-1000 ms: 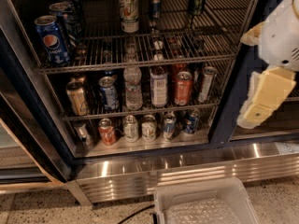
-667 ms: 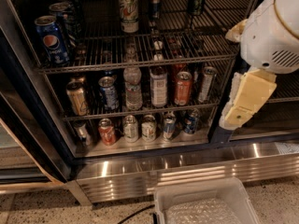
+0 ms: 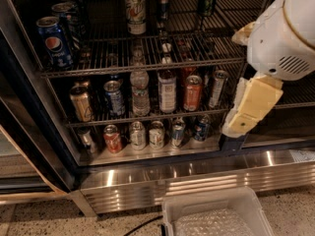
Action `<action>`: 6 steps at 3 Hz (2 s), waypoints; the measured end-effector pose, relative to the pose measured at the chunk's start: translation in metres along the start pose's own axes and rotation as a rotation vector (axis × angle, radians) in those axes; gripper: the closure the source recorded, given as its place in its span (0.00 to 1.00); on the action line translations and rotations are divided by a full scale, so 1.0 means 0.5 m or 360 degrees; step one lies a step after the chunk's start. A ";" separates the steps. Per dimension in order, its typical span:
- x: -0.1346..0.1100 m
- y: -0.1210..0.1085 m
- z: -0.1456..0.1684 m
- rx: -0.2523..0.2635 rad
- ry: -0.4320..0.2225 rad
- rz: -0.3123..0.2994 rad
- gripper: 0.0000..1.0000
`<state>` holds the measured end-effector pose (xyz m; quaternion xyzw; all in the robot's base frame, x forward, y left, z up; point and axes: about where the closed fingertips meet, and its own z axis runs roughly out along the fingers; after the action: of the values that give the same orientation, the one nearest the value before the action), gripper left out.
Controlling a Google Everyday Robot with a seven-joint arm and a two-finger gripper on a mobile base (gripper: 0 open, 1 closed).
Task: Pick pepsi can from top shelf of fridge
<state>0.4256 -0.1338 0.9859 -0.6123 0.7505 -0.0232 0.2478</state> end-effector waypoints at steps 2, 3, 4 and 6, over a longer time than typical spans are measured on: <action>-0.134 -0.006 0.038 0.0047 -0.0378 -0.0091 0.00; -0.174 -0.037 0.049 0.0074 -0.0549 -0.0113 0.00; -0.202 -0.057 0.080 0.0051 -0.0632 -0.0125 0.00; -0.223 -0.062 0.091 0.0103 -0.0718 -0.0067 0.00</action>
Offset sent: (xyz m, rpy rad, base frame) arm 0.0342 0.0970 0.0080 0.2950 -0.1488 0.1845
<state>0.4862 -0.0255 0.9951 -0.6093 0.6620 0.0851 0.4281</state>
